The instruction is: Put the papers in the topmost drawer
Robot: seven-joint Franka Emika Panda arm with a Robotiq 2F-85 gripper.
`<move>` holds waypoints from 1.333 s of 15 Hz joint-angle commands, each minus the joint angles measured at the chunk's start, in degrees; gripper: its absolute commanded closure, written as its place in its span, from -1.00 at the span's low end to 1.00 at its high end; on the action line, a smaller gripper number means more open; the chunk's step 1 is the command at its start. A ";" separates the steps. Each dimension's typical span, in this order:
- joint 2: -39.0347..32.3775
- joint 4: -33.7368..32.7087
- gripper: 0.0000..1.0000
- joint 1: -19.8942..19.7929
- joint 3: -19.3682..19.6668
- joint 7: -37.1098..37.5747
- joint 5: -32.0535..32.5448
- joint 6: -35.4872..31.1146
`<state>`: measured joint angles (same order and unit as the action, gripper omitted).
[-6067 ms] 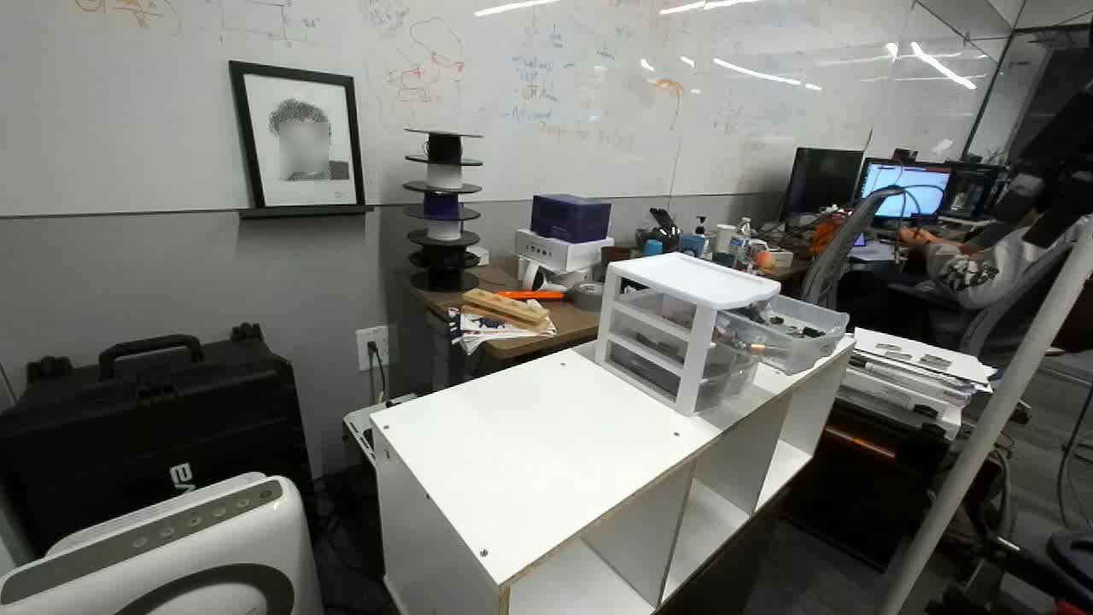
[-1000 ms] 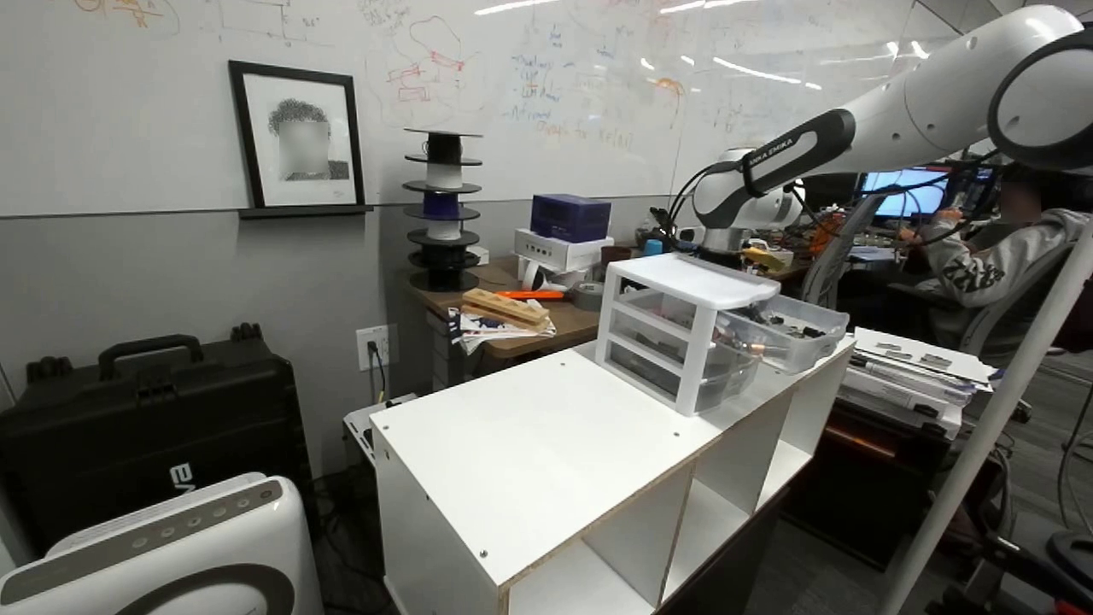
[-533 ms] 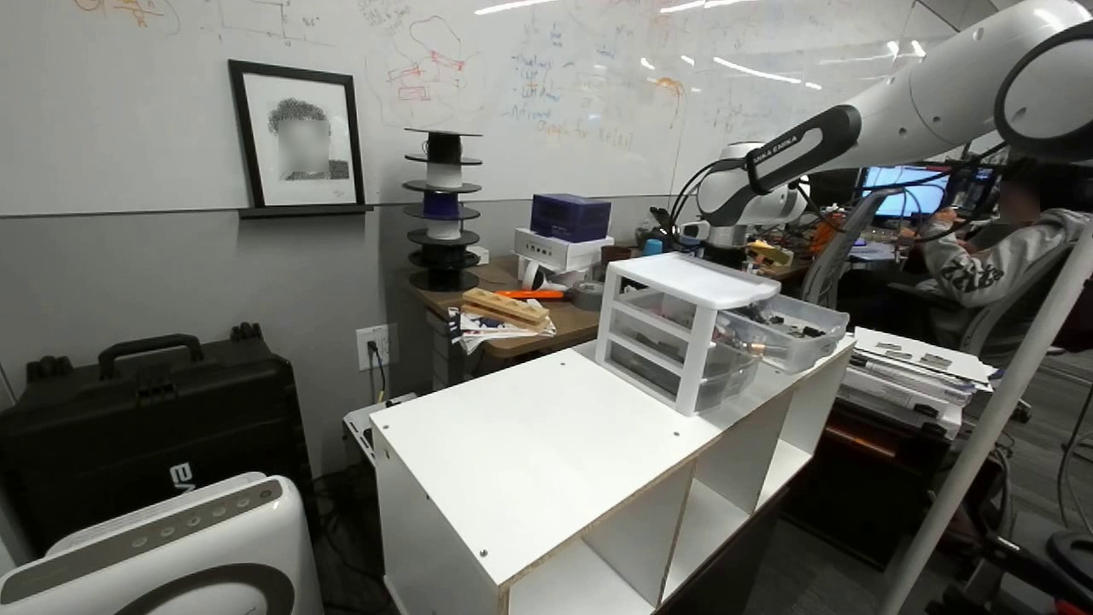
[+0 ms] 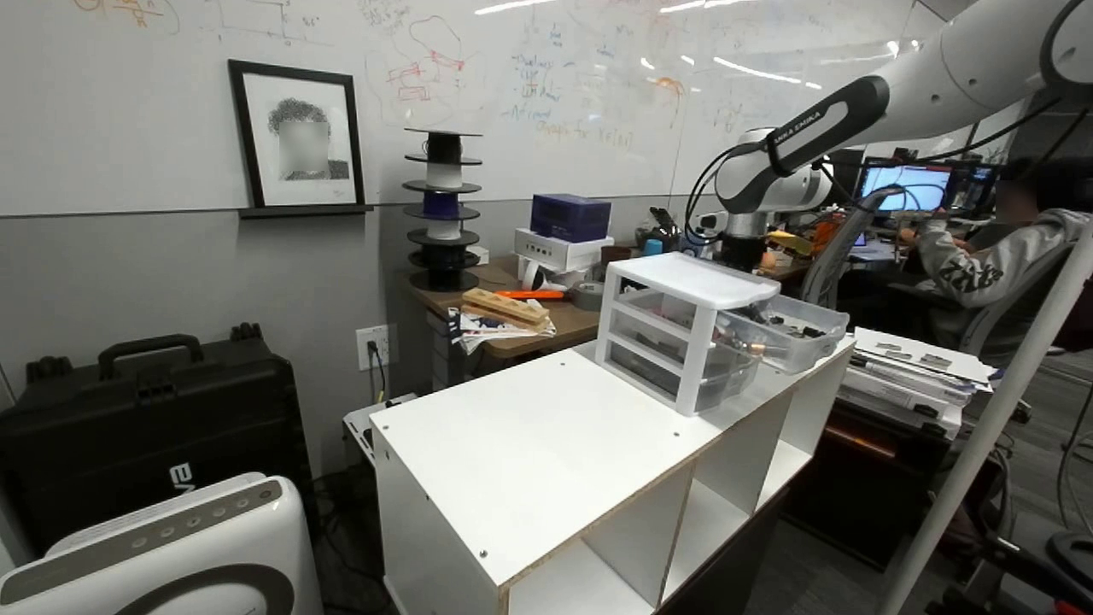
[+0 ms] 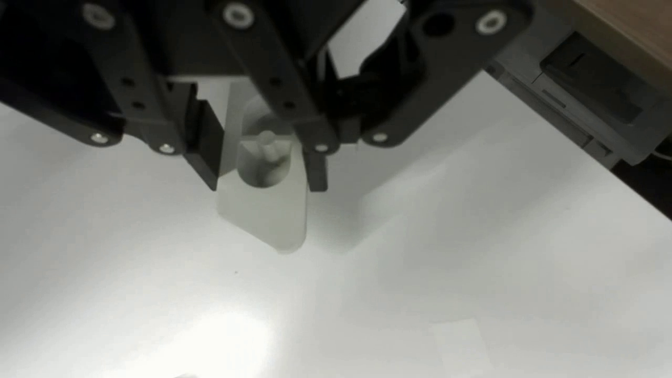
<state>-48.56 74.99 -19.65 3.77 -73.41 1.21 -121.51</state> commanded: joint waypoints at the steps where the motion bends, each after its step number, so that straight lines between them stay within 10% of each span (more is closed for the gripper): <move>1: 12.64 12.21 0.67 0.25 -0.23 0.70 0.54 -1.47; 10: 37.87 34.17 0.68 1.68 -0.30 0.20 -3.36 0.15; 20: 59.34 64.59 0.70 11.86 -0.08 -1.02 -2.10 -5.00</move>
<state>4.83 130.62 -11.22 3.35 -74.61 -0.08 -120.74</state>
